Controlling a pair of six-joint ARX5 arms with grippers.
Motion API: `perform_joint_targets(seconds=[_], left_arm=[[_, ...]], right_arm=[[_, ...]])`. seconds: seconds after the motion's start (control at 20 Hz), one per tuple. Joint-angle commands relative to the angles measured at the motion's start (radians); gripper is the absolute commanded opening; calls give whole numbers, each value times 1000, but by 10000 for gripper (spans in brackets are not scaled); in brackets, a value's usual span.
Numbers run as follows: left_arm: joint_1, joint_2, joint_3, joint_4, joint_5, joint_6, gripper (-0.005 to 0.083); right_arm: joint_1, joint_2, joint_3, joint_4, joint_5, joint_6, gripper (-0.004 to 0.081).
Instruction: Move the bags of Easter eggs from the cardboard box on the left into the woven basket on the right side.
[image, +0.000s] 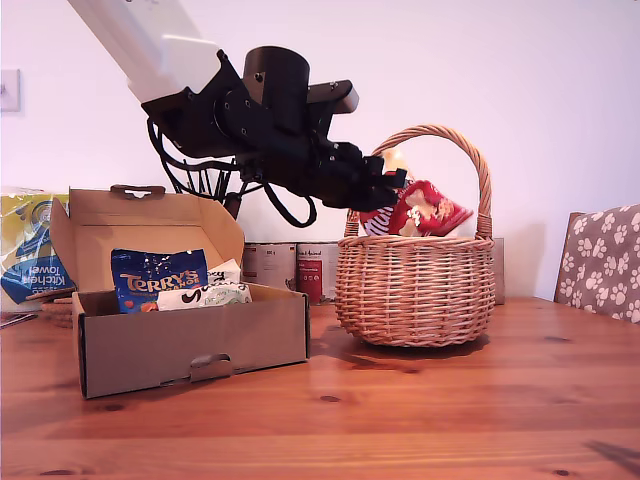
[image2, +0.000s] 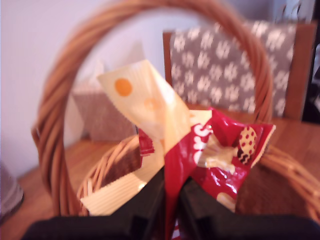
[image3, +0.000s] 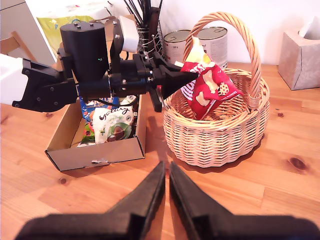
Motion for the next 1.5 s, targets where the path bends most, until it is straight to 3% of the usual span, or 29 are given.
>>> perform_joint_targets(seconds=[0.0,0.05,0.2,0.25,0.35,0.45,0.6,0.75,1.15,1.45], left_arm=[[-3,10,12,-2,-3,4,573],[-8,8,18,-19,-3,4,649],[-22,-42,34,-121,-6,4,650],[-27,-70,34,-168,-6,5,613],[-32,-148,34,-280,-5,4,410],[-34,-229,34,-395,-5,4,18],[-33,-337,33,-575,-2,-3,-24],[-33,-422,-10,-644,-2,5,-24],[-21,-789,-435,-555,-67,-15,-24],[11,-1061,-618,-703,-161,-50,-24]], right_arm=[[0,-2,-23,10,-4,3,-11],[0,-2,-23,10,-3,2,-11],[0,-2,-23,10,-3,0,-11],[0,-1,-23,10,-3,0,-11],[0,0,-23,10,1,-4,-11],[0,2,-23,10,5,-8,-11],[-1,27,-23,27,8,-35,-11],[-1,62,-26,100,8,-53,-11],[2,117,-26,241,-47,-87,-11],[7,119,-25,308,-55,-89,-11]])
